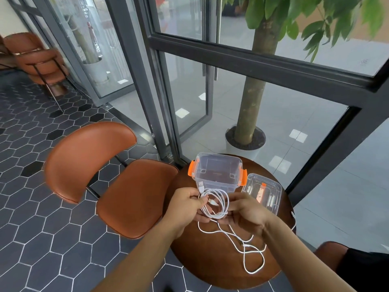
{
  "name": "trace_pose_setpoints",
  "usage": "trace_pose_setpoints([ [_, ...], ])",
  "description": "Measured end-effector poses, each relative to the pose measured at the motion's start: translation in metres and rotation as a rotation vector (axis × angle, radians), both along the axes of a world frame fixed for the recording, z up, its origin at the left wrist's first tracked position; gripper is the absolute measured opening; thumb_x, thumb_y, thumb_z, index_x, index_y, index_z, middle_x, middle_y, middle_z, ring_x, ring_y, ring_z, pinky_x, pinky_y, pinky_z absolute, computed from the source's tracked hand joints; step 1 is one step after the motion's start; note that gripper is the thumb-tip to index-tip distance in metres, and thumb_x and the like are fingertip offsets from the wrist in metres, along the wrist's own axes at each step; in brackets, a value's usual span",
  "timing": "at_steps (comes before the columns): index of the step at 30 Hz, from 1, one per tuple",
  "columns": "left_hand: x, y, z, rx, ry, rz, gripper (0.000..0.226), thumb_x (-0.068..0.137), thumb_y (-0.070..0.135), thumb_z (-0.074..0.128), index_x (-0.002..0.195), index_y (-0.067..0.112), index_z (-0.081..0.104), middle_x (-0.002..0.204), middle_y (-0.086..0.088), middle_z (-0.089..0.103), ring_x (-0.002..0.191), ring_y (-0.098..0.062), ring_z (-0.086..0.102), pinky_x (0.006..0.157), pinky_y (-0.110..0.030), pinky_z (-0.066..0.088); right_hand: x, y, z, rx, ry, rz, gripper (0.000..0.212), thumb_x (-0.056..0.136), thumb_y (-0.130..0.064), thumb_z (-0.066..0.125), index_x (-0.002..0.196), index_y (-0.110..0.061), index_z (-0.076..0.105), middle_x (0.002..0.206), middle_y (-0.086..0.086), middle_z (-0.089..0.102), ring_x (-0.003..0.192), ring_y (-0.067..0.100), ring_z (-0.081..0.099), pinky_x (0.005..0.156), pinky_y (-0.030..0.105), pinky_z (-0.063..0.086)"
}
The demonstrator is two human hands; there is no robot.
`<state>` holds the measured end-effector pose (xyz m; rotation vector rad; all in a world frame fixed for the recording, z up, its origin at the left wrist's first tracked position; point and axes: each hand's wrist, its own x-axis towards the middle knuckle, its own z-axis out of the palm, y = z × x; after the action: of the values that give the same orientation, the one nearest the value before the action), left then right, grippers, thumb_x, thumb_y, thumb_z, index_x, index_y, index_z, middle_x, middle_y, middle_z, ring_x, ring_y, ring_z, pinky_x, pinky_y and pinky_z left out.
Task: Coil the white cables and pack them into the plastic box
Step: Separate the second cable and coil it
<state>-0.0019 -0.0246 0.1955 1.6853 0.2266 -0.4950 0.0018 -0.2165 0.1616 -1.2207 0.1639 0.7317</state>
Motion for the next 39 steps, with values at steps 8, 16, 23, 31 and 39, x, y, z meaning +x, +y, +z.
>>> trace_pose_setpoints([
  [8, 0.001, -0.001, -0.008, 0.317, -0.066, -0.086, 0.015, 0.094, 0.006, 0.058, 0.088, 0.008, 0.072, 0.081, -0.011, 0.074, 0.06, -0.026, 0.075, 0.066, -0.046, 0.064, -0.012, 0.015, -0.014, 0.174, 0.087, -0.284, 0.028, 0.088, 0.007, 0.062, 0.115, 0.009, 0.061, 0.103, 0.026, 0.068, 0.085, 0.033, 0.069, 0.065, 0.035, 0.059],
  [16, 0.001, -0.002, -0.025, 0.707, -0.232, -0.214, 0.028, 0.077, 0.022, 0.04, 0.078, 0.014, 0.066, 0.069, -0.008, 0.068, 0.062, -0.031, 0.068, 0.063, -0.047, 0.058, -0.024, 0.032, -0.02, 0.06, -0.064, -0.409, 0.031, 0.098, -0.016, 0.057, 0.122, 0.002, 0.063, 0.11, 0.033, 0.068, 0.091, 0.044, 0.066, 0.089, 0.054, 0.052],
  [23, -0.008, -0.002, -0.036, 0.81, -0.338, -0.297, 0.023, 0.093, 0.017, 0.042, 0.097, 0.02, 0.064, 0.085, -0.008, 0.071, 0.08, -0.031, 0.067, 0.071, -0.036, 0.052, -0.025, 0.035, -0.015, -0.152, -0.266, -0.398, 0.015, 0.099, -0.003, 0.057, 0.113, -0.001, 0.06, 0.098, 0.022, 0.075, 0.092, 0.042, 0.073, 0.087, 0.06, 0.057],
  [31, -0.01, 0.004, -0.034, 0.332, -0.158, -0.275, 0.02, 0.096, 0.014, 0.05, 0.098, 0.02, 0.069, 0.08, -0.003, 0.071, 0.057, -0.027, 0.071, 0.059, -0.047, 0.062, -0.02, 0.022, -0.019, -0.049, -0.085, -0.358, 0.014, 0.097, -0.008, 0.061, 0.106, -0.002, 0.07, 0.103, 0.034, 0.069, 0.08, 0.04, 0.068, 0.078, 0.053, 0.06],
  [39, -0.014, 0.002, -0.036, 0.079, -0.044, -0.134, 0.021, 0.102, 0.021, 0.054, 0.102, 0.017, 0.075, 0.077, -0.013, 0.074, 0.061, -0.027, 0.069, 0.058, -0.038, 0.06, -0.019, 0.024, -0.02, -0.324, -0.262, -0.402, 0.013, 0.094, -0.008, 0.065, 0.087, -0.012, 0.075, 0.089, 0.015, 0.076, 0.078, 0.036, 0.073, 0.08, 0.056, 0.06],
])
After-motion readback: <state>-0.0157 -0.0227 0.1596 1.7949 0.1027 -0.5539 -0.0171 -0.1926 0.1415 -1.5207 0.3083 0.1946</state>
